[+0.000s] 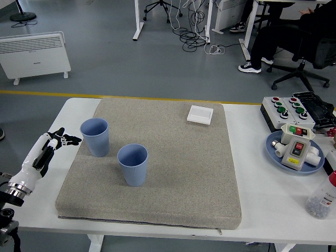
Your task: Push cup pick cup insert cup
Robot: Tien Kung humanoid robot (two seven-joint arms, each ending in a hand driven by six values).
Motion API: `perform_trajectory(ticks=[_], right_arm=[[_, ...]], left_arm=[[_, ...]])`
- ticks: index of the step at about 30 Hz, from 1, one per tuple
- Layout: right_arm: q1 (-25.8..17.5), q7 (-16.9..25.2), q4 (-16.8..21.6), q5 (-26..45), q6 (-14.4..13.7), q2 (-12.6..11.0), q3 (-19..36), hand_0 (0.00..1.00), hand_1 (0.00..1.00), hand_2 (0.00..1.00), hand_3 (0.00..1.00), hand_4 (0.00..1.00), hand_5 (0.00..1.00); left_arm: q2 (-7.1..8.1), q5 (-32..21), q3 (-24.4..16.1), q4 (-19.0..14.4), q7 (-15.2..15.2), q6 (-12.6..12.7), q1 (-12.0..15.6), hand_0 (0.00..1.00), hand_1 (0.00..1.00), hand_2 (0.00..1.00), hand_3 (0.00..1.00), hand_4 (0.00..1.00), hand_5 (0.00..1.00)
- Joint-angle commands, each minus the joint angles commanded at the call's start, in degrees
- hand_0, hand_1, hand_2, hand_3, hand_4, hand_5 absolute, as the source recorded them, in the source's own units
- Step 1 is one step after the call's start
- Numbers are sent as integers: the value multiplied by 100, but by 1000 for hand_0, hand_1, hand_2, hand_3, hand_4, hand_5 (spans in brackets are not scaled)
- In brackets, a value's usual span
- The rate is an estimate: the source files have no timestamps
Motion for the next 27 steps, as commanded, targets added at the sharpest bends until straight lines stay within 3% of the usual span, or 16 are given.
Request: perform_trajectory(ticks=[2, 3, 8, 9, 11, 14, 15, 19, 20, 21, 27], right_arm=[[4, -3, 0, 6, -3, -1, -2, 750, 611, 591, 581, 105, 568], [7, -4, 0, 5, -3, -2, -4, 750, 611, 589, 581, 104, 571], [14, -10, 0, 33, -7, -10, -15, 750, 611, 589, 581, 104, 571], [17, -11, 0, 43, -9, -12, -21, 750, 610, 589, 581, 104, 569], [24, -12, 0, 58, -9, -17, -32, 750, 610, 589, 581, 104, 569], [29, -14, 0, 67, -8, -19, -43, 750, 610, 589, 581, 104, 569], [28, -15, 0, 66, -8, -19, -42, 750, 611, 590, 581, 105, 568], [26, -16, 0, 86, -10, -19, -58, 750, 611, 590, 581, 105, 568], [26, -17, 0, 91, -10, -19, -60, 750, 611, 590, 581, 105, 568], [23, -17, 0, 107, -12, -18, -68, 750, 611, 589, 582, 105, 568], [16, -9, 0, 186, -25, -9, -113, 750, 611, 590, 580, 105, 568]], left_arm=[[138, 221, -90, -363, 299, -58, -18, 552, 595, 567, 470, 715, 790], [193, 302, -99, -495, 403, -69, -35, 697, 721, 712, 594, 779, 762], [577, 942, 71, -1276, 1007, -130, -263, 697, 721, 712, 594, 779, 762], [685, 1164, 205, -1452, 1191, -141, -388, 847, 854, 893, 767, 881, 730], [865, 1567, 507, -1738, 1559, -232, -680, 847, 854, 893, 767, 881, 730], [974, 2218, 959, -1970, 2177, -435, -1145, 847, 854, 893, 767, 881, 730], [987, 2359, 1135, -1999, 2370, -537, -1324, 951, 942, 989, 862, 980, 645], [954, 2565, 1760, -1935, 2937, -812, -1945, 951, 942, 989, 862, 980, 645], [945, 2580, 1861, -1919, 2996, -842, -2038, 951, 942, 989, 862, 980, 645], [920, 2602, 2038, -1868, 3079, -906, -2195, 957, 955, 998, 930, 998, 562], [806, 2877, 2710, -1597, 3243, -1011, -2693, 963, 963, 998, 951, 998, 529]])
